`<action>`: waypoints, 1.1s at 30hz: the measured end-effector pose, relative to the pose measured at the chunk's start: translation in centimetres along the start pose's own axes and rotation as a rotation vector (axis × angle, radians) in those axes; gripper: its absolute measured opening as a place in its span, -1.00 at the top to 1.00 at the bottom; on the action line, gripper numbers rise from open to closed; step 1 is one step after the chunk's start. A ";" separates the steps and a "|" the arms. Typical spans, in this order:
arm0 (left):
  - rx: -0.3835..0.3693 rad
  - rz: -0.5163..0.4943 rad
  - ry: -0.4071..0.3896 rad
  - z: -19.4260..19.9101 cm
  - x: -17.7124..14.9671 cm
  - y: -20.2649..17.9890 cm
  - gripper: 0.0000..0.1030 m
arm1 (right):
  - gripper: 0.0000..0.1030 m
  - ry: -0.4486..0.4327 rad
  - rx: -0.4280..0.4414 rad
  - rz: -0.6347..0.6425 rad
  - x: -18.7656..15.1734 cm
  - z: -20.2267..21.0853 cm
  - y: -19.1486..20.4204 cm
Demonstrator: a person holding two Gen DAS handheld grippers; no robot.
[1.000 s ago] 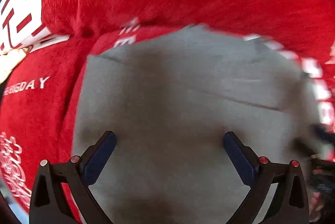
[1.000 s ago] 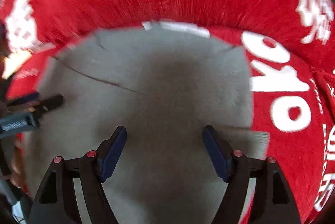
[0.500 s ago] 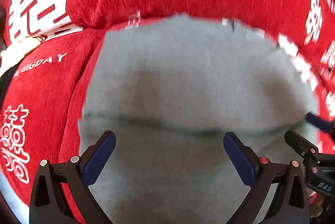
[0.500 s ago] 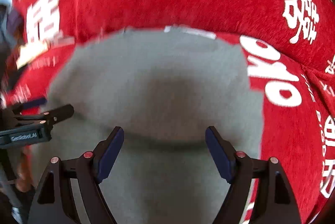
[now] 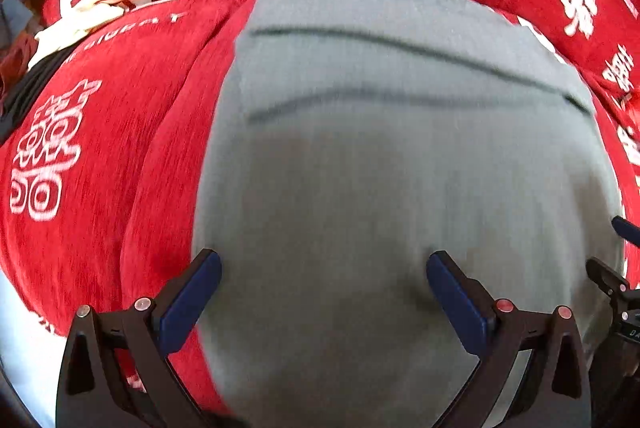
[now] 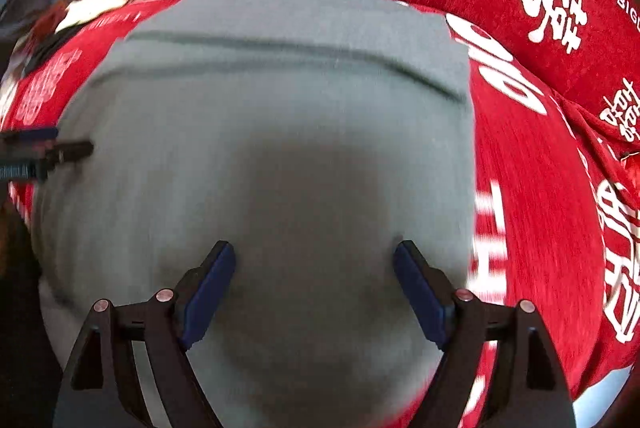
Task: Fold small clothes
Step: 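Grasp the sweater hem with the left gripper while the right gripper grasps it too, lift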
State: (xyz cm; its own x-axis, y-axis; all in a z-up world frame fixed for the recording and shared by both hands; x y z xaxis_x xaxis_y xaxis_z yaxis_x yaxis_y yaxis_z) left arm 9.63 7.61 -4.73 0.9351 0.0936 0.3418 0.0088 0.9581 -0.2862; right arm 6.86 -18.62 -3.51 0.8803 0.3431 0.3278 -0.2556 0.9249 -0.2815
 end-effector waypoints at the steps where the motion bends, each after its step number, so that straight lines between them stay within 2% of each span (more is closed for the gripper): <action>1: -0.004 -0.018 0.004 0.3 -0.9 0.2 -1.00 | -0.68 -0.002 -0.005 0.040 -1.4 0.3 0.1; 2: 0.002 -0.038 0.008 0.7 -1.7 0.3 -1.00 | -0.69 -0.005 -0.010 0.074 -2.6 0.5 0.2; 3: 0.028 -0.053 0.045 0.6 -2.3 0.7 -1.00 | -0.69 -0.005 -0.014 0.113 -4.0 0.8 0.1; 5: 0.031 -0.061 0.097 1.2 -3.9 1.1 -1.00 | -0.69 -0.002 -0.031 0.174 -5.8 1.3 -0.1; 8: 0.080 -0.105 0.068 3.0 -3.7 0.8 -1.00 | -0.70 0.031 -0.062 0.228 -7.2 2.0 -0.3; 10: 0.028 -0.181 0.029 3.4 -2.9 -1.9 -1.00 | -0.70 -0.038 -0.035 0.230 -5.5 3.4 0.7; 13: -0.052 -0.297 0.043 1.8 -2.5 -6.0 -1.00 | -0.70 -0.134 0.030 0.282 -2.4 4.5 4.0; 14: -0.061 -0.335 0.062 0.8 -2.6 -7.0 -1.00 | -0.70 -0.154 0.057 0.312 -1.6 4.4 5.4; 16: -0.010 -0.365 0.117 -1.2 -3.1 -6.7 -1.00 | -0.70 -0.150 0.094 0.366 -0.8 3.5 7.8; 18: -0.040 -0.355 0.094 -1.0 -3.4 -5.8 -1.00 | -0.74 -0.126 0.076 0.422 -1.1 2.0 8.8; 19: -0.029 -0.342 0.108 -0.8 -3.7 -5.0 -1.00 | -0.74 -0.174 0.076 0.432 -1.2 2.2 8.6; 20: -0.020 -0.320 0.121 -0.6 -4.1 -3.8 -1.00 | -0.74 -0.181 0.077 0.436 -1.6 2.3 8.3; 24: -0.038 -0.223 0.141 0.7 -5.7 0.2 -1.00 | -0.74 -0.155 0.049 0.385 -4.5 2.0 4.6; 26: -0.006 -0.219 0.154 1.1 -5.8 0.9 -1.00 | -0.74 -0.136 0.028 0.371 -6.0 1.9 2.7; 27: 0.057 -0.215 0.176 1.0 -6.0 1.7 -1.00 | -0.75 -0.134 0.026 0.370 -6.3 2.1 2.2; 28: 0.091 -0.207 0.203 0.9 -6.3 2.5 -1.00 | -0.75 -0.113 0.006 0.370 -6.9 2.1 1.7; 29: 0.077 -0.180 0.224 1.1 -6.8 3.2 -1.00 | -0.75 -0.069 -0.030 0.373 -7.5 1.6 0.9; 31: 0.068 -0.123 0.216 2.1 -7.0 4.5 -1.00 | -0.76 -0.072 -0.045 0.374 -8.2 2.1 -0.1; 33: 0.049 -0.043 0.215 3.0 -7.2 6.0 -1.00 | -0.76 0.016 -0.051 0.327 -8.9 1.9 -1.2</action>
State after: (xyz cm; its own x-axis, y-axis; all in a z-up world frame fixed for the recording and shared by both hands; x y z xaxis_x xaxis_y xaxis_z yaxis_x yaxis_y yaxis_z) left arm 1.85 13.47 -6.26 0.9883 -0.0023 0.1522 0.0376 0.9726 -0.2296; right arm -1.41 -22.49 -4.37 0.7612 0.6172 0.1991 -0.5053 0.7569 -0.4144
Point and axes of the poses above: each gripper's, at about its wrist camera, not at the fingertips, and z roughly against the way its jaws point, y to its left, x to its top, the point moved 8 cm from there along -z, roughly the way its jaws point, and after that the axes turned 15 degrees about -x, right-handed, at the moved point
